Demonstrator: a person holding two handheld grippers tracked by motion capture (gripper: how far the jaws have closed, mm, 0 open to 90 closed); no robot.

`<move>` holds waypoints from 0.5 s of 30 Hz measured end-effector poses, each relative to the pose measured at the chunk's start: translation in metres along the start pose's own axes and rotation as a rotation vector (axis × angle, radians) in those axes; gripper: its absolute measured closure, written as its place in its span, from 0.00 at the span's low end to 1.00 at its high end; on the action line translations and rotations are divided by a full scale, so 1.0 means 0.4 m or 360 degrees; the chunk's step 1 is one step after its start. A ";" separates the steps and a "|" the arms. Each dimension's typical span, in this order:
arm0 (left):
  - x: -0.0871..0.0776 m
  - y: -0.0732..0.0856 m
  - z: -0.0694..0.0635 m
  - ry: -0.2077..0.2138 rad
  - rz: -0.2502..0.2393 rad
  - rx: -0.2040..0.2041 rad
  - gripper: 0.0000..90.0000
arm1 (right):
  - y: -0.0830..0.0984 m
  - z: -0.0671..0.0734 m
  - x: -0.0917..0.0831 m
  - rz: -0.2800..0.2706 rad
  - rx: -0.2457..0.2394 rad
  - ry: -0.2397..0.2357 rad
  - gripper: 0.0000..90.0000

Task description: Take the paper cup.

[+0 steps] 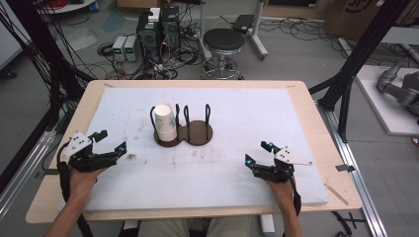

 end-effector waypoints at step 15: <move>0.019 -0.153 0.030 0.0182 0.0023 0.0091 0.15 | 0.000 0.002 -0.001 -0.0004 -0.0002 -0.0014 0.21</move>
Point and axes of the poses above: each handheld gripper's, and its own axes: x roughly forward along the jaws, y roughly out of its underside, z roughly to its left, the point moved 5 cm from there along x, roughly forward along the jaws, and after that the axes turned 2 degrees about y, right-handed, at the moved point
